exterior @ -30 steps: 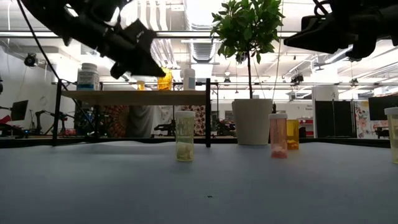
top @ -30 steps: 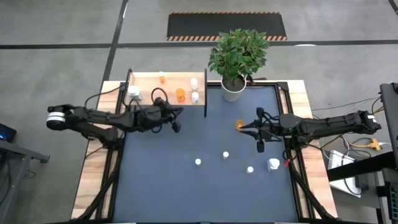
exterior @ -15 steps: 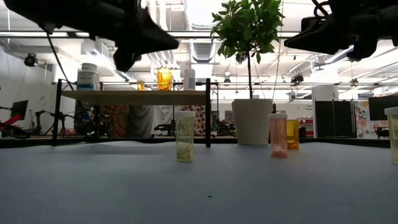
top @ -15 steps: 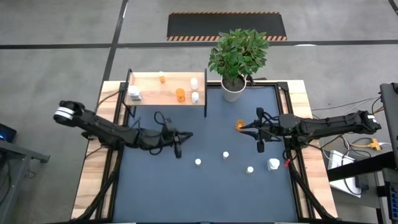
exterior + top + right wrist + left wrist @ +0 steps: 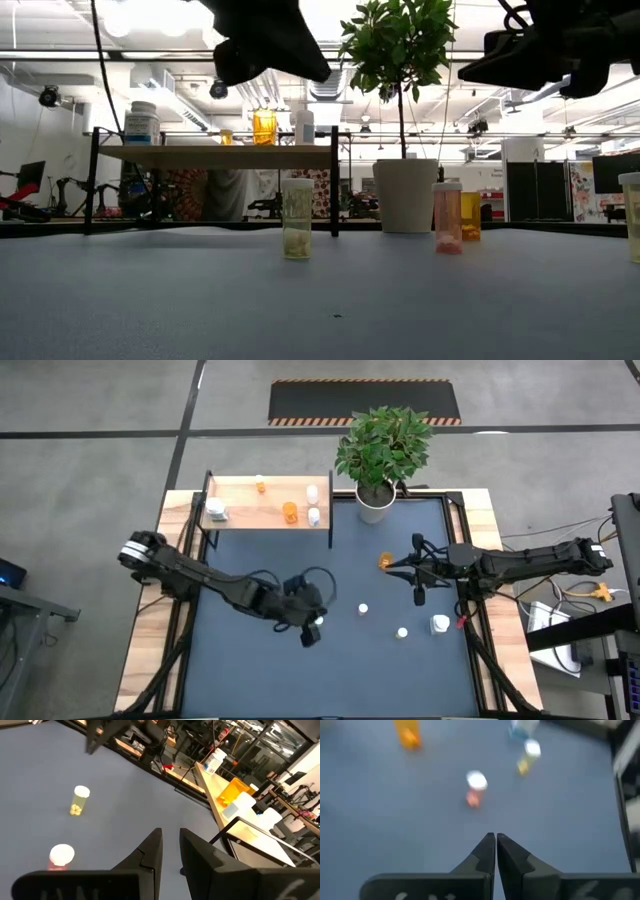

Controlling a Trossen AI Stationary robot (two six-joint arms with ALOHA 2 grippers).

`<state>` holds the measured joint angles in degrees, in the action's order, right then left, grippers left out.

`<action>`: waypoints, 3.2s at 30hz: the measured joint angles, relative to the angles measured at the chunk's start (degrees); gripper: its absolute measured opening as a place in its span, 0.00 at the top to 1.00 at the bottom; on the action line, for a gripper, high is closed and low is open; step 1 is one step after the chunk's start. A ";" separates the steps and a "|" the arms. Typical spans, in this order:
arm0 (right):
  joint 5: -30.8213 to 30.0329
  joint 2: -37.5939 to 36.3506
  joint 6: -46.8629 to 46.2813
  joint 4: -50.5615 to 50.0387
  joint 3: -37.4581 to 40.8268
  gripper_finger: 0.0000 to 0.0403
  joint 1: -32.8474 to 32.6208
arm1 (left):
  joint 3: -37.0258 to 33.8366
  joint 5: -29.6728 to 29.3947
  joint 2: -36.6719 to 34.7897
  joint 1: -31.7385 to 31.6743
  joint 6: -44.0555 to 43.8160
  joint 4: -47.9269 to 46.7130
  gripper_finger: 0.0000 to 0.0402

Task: Pick and place medicine bottles onto shelf by color
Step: Put the left yellow pill bottle on the shelf

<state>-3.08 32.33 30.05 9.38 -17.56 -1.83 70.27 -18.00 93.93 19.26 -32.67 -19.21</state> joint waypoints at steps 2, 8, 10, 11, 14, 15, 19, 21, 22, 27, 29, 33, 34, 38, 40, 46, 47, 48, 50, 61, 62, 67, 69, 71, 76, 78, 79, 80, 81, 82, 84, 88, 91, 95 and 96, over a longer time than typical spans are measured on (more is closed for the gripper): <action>0.00 -0.01 0.01 -0.03 0.00 0.86 0.00 | 4.73 2.09 2.69 0.07 -0.02 -6.22 1.00; 0.01 -0.01 0.62 0.01 0.00 0.86 0.00 | 13.36 7.17 9.57 -0.09 -0.19 -20.76 0.90; 0.01 -0.01 0.62 0.10 0.00 0.86 0.00 | 14.08 7.30 10.76 -0.32 -1.43 -23.80 0.83; 0.01 -0.03 0.62 0.11 0.00 0.86 0.00 | 14.13 7.35 11.09 -0.45 -1.52 -24.83 0.80; 0.01 -0.01 0.60 0.11 0.00 0.86 0.00 | 13.45 6.84 11.86 -0.80 -1.48 -24.84 0.68; 0.01 0.02 0.56 0.11 0.00 0.86 0.00 | 13.18 6.13 12.12 -0.86 -1.48 -24.81 0.63; 0.01 0.03 0.03 -0.14 0.00 0.86 0.00 | 12.97 2.60 12.78 -0.80 -0.30 -24.65 0.50; 0.01 0.03 -0.01 -0.18 0.00 0.86 0.00 | 12.82 2.54 13.18 -0.93 1.59 -22.10 0.47; 0.01 0.03 -0.01 -0.17 0.00 0.86 -0.01 | 12.82 2.55 13.46 -0.91 2.30 -20.58 0.46; 0.01 0.03 -0.03 -0.27 0.00 0.86 0.00 | 12.59 2.74 14.72 -1.02 4.37 -19.27 0.45; 0.01 0.05 -0.03 -0.33 0.00 0.86 0.00 | 12.05 2.74 14.77 -1.05 4.37 -19.87 0.45; 0.01 0.03 -0.03 -0.67 0.00 0.86 0.00 | 9.95 2.75 14.75 -1.17 3.09 -18.71 0.45; 0.01 0.03 -0.03 -0.67 0.00 0.86 0.00 | 9.59 2.79 14.75 -1.18 3.02 -18.89 0.45; 0.01 0.03 -0.03 -0.62 0.00 0.86 0.00 | 8.86 2.93 14.75 -1.18 3.07 -16.98 0.45; 0.01 0.03 -0.03 -0.60 0.00 0.86 0.00 | 8.80 2.98 14.77 -1.18 3.26 -16.66 0.47; 0.01 0.02 -0.01 -0.60 0.00 0.86 -0.01 | 8.80 3.64 14.77 -1.18 3.10 -16.18 0.59; 0.01 0.03 -0.01 -0.59 0.00 0.86 -0.01 | 8.80 3.95 14.77 -1.18 3.04 -16.14 0.62; 0.01 0.03 -0.01 -0.60 0.00 0.86 0.00 | 8.80 4.19 14.77 -1.18 3.04 -16.14 0.64; 0.01 0.03 -0.01 -0.61 0.00 0.86 0.00 | 8.80 4.29 14.77 -1.18 3.02 -16.16 0.69; 0.01 0.01 -0.03 -0.58 0.00 0.86 0.00 | 10.64 7.04 13.65 -1.23 3.04 -18.27 0.75; 0.01 0.01 -0.02 -0.60 0.00 0.86 0.00 | 11.26 7.19 12.94 -1.34 3.05 -19.27 0.75; 0.01 0.01 -0.01 -0.59 0.00 0.86 -0.02 | 14.38 7.26 7.91 -2.49 3.08 -27.77 0.74; 0.01 0.01 -0.01 -0.58 0.00 0.86 -0.02 | 15.50 6.97 4.63 -3.29 3.12 -32.29 0.74; 0.01 0.01 0.03 -0.54 0.00 0.86 -0.02 | 16.10 5.79 0.95 -4.48 3.14 -36.71 0.74; 0.01 0.01 0.50 -0.46 -0.02 0.86 0.00 | 16.27 0.05 -9.40 -10.17 3.11 -45.66 0.74; 0.01 0.01 0.53 -0.25 -0.02 0.86 0.00 | 16.17 -1.80 -12.97 -13.84 3.11 -48.61 0.74; -0.01 0.01 0.59 -0.12 -0.02 0.86 0.00 | 16.10 -2.10 -14.46 -16.05 3.24 -49.58 0.74; 0.01 0.01 0.62 -0.04 -0.02 0.86 0.00 | 16.06 -2.13 -15.97 -18.45 3.68 -50.15 0.74; 0.01 0.01 0.64 0.12 -0.02 0.86 0.00 | 15.97 -2.15 -17.18 -21.02 4.50 -50.47 0.74; 0.01 0.01 0.64 0.29 -0.02 0.86 -0.01 | 15.90 -2.18 -18.17 -23.61 5.19 -50.53 0.73; 0.01 0.01 0.92 0.50 -0.02 0.86 -0.01 | 15.88 -2.25 -19.86 -28.89 6.50 -50.22 0.73; 0.01 0.01 1.11 0.72 -0.02 0.86 -0.02 | 15.72 -1.36 -20.37 -38.79 9.78 -49.61 0.73; 0.01 0.01 1.15 0.78 -0.02 0.86 0.00 | 15.64 1.35 -19.00 -44.27 12.76 -47.71 0.73; 0.01 0.01 1.36 0.76 -0.02 0.86 -0.02 | 15.62 5.87 -16.05 -50.00 16.64 -45.77 0.73; 0.01 0.01 1.31 0.76 -0.02 0.86 -0.02 | 15.62 6.05 -15.19 -51.20 17.52 -45.80 0.73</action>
<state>-3.07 32.34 31.36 10.14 -17.58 -1.84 85.89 -11.95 78.74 -31.93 -15.15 -65.02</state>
